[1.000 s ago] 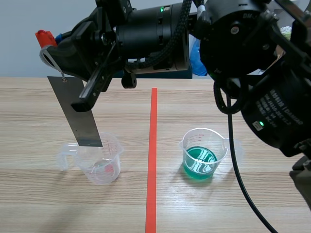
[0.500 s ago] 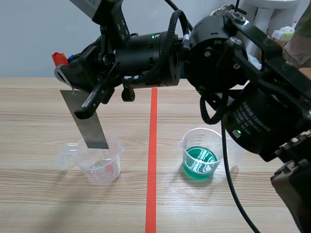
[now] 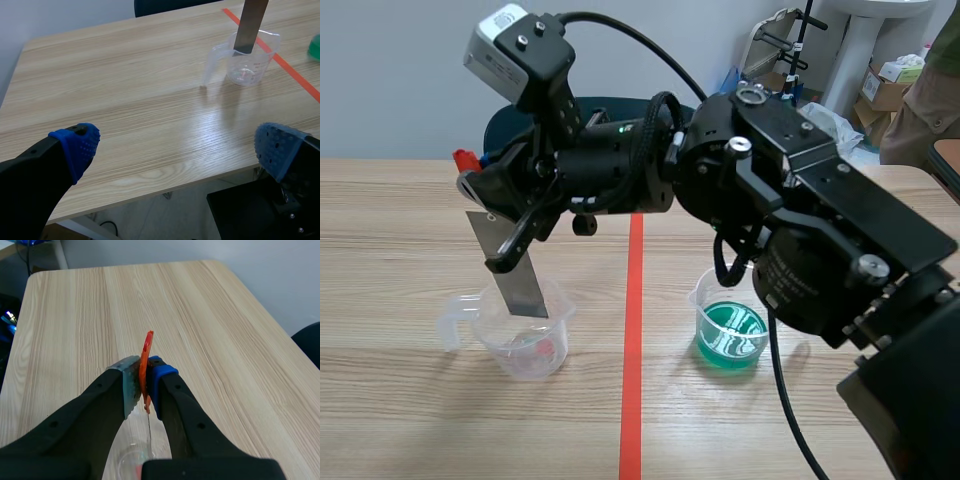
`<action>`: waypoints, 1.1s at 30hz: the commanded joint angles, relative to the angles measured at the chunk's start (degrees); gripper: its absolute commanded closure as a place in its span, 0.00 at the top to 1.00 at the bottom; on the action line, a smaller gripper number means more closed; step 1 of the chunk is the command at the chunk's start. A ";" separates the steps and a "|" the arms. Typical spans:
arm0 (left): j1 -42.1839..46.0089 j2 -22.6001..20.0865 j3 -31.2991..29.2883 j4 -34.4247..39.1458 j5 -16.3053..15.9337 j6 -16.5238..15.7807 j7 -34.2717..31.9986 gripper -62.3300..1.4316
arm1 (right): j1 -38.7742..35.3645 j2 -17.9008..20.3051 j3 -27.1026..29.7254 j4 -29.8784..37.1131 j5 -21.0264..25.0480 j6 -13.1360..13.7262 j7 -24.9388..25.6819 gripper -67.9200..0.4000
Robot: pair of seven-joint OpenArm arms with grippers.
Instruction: Do the redox reaction experiment
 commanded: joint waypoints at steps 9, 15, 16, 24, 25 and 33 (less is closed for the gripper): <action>0.04 -0.17 -0.39 0.55 -0.74 0.33 -0.81 1.00 | 1.01 -2.05 -0.22 -5.53 -8.28 0.46 9.29 0.01; 0.04 -0.17 -0.39 0.55 -0.74 0.33 -0.81 1.00 | 1.01 -2.03 -0.22 -6.58 -11.15 0.46 11.21 0.01; 0.04 -0.17 -0.39 0.55 -0.74 0.33 -0.81 1.00 | 1.01 -2.03 -0.22 -6.58 -11.52 0.46 11.23 0.01; 0.04 -0.17 -0.39 0.57 -0.74 0.33 -0.83 1.00 | 0.98 -2.01 -0.22 -6.58 -11.91 0.46 11.17 0.01; 0.04 -0.17 -0.39 0.57 -0.76 0.33 -0.83 1.00 | 0.98 -2.01 -0.22 -6.58 -12.35 0.46 11.17 0.01; 0.04 -0.17 -0.39 0.57 -0.76 0.33 -0.83 1.00 | 0.98 -2.03 -0.22 -6.58 -13.20 0.46 11.15 0.02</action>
